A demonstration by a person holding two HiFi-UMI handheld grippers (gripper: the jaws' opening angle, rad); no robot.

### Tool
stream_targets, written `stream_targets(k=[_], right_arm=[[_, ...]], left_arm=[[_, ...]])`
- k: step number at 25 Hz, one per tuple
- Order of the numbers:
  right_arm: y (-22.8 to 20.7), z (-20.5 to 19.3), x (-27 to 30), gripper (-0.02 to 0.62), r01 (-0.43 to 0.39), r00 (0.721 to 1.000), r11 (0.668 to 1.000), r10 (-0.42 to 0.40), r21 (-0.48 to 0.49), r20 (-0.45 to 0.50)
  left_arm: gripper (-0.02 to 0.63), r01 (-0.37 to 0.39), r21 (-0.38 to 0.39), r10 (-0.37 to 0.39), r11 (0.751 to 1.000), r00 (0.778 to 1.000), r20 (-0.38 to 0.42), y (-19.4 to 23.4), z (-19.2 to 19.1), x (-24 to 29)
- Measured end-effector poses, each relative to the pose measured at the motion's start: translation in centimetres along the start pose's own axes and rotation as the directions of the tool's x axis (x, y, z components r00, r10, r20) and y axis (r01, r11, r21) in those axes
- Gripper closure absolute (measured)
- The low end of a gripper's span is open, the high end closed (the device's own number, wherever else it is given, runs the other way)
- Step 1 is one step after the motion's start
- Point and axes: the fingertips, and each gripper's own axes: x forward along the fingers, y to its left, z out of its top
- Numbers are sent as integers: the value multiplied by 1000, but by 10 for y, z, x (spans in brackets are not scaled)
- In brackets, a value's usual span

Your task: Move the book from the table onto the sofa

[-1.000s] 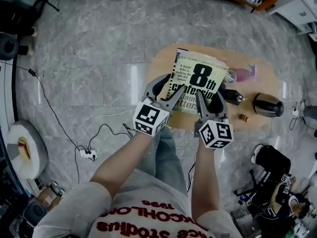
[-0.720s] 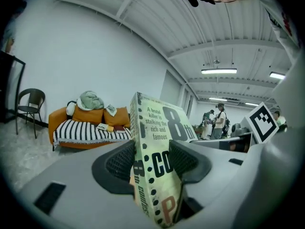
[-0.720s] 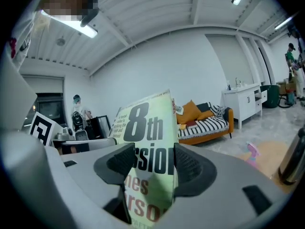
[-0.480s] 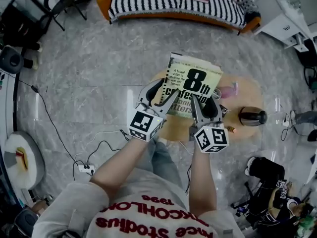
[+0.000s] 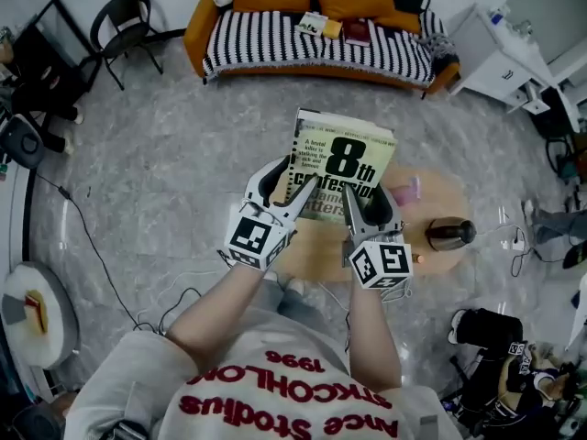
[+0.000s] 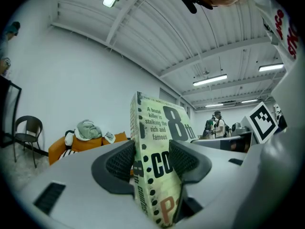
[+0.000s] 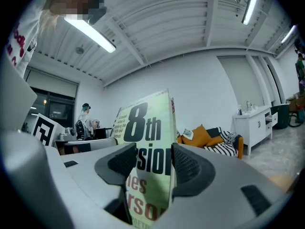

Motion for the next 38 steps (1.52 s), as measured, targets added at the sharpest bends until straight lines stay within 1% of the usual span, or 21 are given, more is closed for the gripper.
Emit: stream_targets(k=[7,12,17,22,27,34,38], right_arm=[[19,47,-13,339,-28,997,998,33,-61,72],[28,70,-25,339,-33,993,995,43,-89,112],[39,92,-32,339,-42,986,994,58,-103,157],[45,102,-43,340,-44,983,992,64,-121,173],[50,109,-52,339,-53,980,991,75,-120,187],[49,114,-64,339,-46,980,989,73,-143,187],[46,113,-65,340,-43,981,989,70,-144,182]], left_arm=[[373,-16,38,12,999,997,82,-10,46,-16],[373,-6,56,0,998,993,117,-18,71,-25],[373,-10,104,-6,994,988,155,-24,99,-34],[373,-17,78,4,997,987,159,-31,105,-43],[373,-27,100,10,995,985,170,-39,116,-52],[373,-37,85,21,996,983,181,-51,117,-55],[374,-34,82,20,996,986,168,-52,117,-52]])
